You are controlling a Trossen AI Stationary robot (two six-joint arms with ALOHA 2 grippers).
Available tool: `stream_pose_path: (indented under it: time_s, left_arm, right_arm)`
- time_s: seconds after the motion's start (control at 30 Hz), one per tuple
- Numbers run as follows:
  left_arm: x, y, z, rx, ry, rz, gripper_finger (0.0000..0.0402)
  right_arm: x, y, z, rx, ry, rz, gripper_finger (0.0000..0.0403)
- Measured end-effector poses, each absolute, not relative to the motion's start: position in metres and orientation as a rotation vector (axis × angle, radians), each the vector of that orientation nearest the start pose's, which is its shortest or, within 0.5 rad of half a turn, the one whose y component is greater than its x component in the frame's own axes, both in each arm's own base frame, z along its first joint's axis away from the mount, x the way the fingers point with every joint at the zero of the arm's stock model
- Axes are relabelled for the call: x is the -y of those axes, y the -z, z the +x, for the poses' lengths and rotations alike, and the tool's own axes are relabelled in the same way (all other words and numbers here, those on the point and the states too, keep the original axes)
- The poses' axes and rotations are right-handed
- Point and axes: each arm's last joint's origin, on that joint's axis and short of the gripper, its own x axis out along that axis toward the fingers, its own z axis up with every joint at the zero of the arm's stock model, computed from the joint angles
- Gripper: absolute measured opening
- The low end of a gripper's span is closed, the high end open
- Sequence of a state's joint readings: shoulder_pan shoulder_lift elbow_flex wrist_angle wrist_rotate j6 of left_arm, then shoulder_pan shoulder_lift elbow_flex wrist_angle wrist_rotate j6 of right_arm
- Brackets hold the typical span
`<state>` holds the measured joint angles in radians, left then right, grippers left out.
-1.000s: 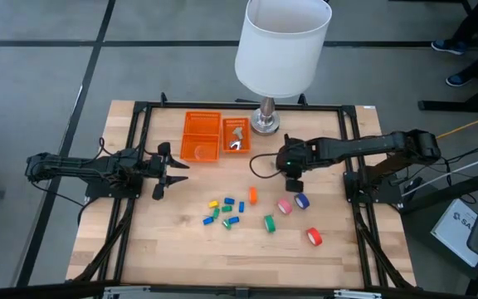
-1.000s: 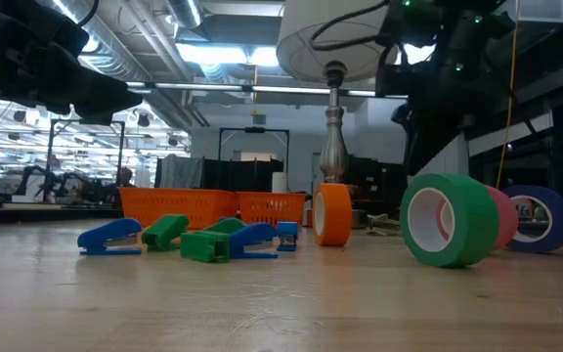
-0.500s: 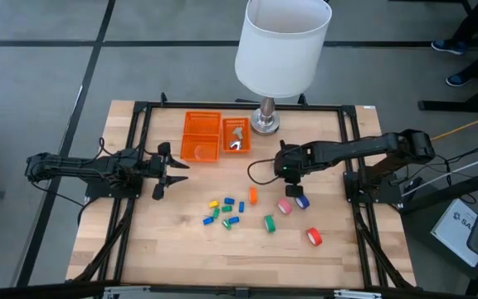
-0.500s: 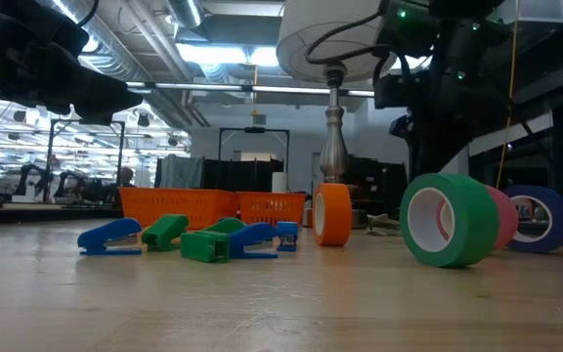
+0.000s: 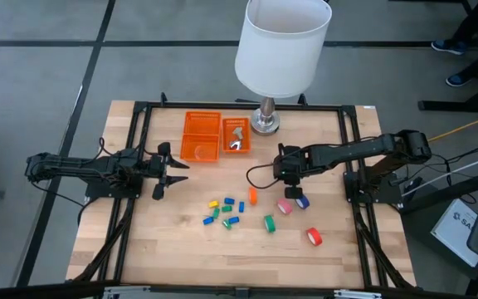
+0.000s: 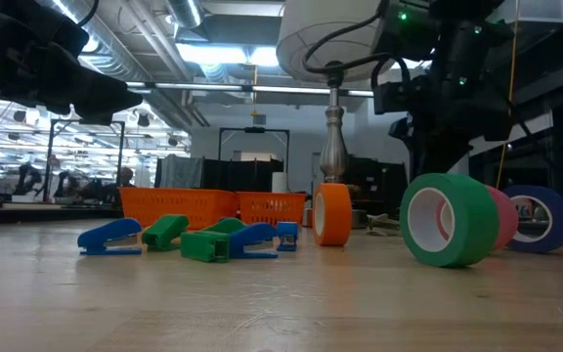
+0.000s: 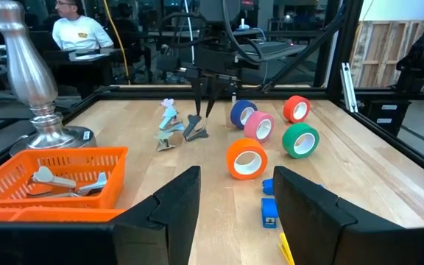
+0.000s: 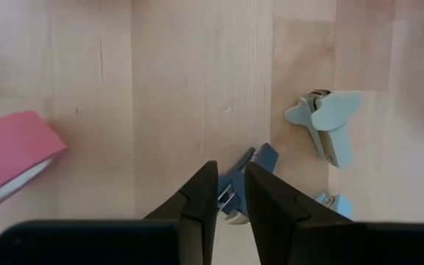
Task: Pick and place Stapler, Stapler remover, tape
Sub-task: Put the black staple remover into the right orange basket
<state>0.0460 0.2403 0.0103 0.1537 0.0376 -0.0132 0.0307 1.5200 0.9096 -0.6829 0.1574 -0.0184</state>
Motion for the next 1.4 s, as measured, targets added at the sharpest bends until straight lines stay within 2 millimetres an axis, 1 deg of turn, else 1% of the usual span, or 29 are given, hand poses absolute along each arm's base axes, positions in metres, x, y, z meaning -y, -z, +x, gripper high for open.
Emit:
stream_pose_path:
  time_s: [0.23, 0.53, 0.73, 0.83, 1.03, 1.23, 1.4]
  left_arm:
    - [-0.004, -0.162, 0.112, -0.076, -0.009, -0.016, 0.0169]
    - [-0.004, -0.161, 0.112, -0.076, -0.009, -0.016, 0.0169]
    - [-0.004, -0.161, 0.112, -0.076, -0.009, -0.016, 0.0169]
    - [-0.004, -0.161, 0.112, -0.076, -0.009, -0.016, 0.0169]
    - [-0.004, -0.161, 0.112, -0.077, -0.009, -0.016, 0.0169]
    - [-0.004, -0.161, 0.112, -0.076, -0.009, -0.016, 0.0169]
    - [-0.004, -0.161, 0.112, -0.076, -0.009, -0.016, 0.0169]
  right_arm:
    - [-0.004, -0.182, 0.269, -1.296, 0.107, -0.125, 0.0074]
    - [-0.003, -0.166, 0.273, -1.357, 0.120, -0.139, 0.0073]
    - [-0.001, -0.164, 0.272, -1.369, 0.209, -0.184, 0.0073]
    - [-0.001, -0.164, 0.271, -1.386, 0.213, -0.192, 0.0062]
    - [0.000, -0.166, 0.270, -1.390, 0.239, -0.211, 0.0010]
    - [0.001, -0.167, 0.270, -1.374, 0.275, -0.172, 0.0012]
    - [-0.001, -0.175, 0.277, -1.344, 0.238, -0.143, 0.0004]
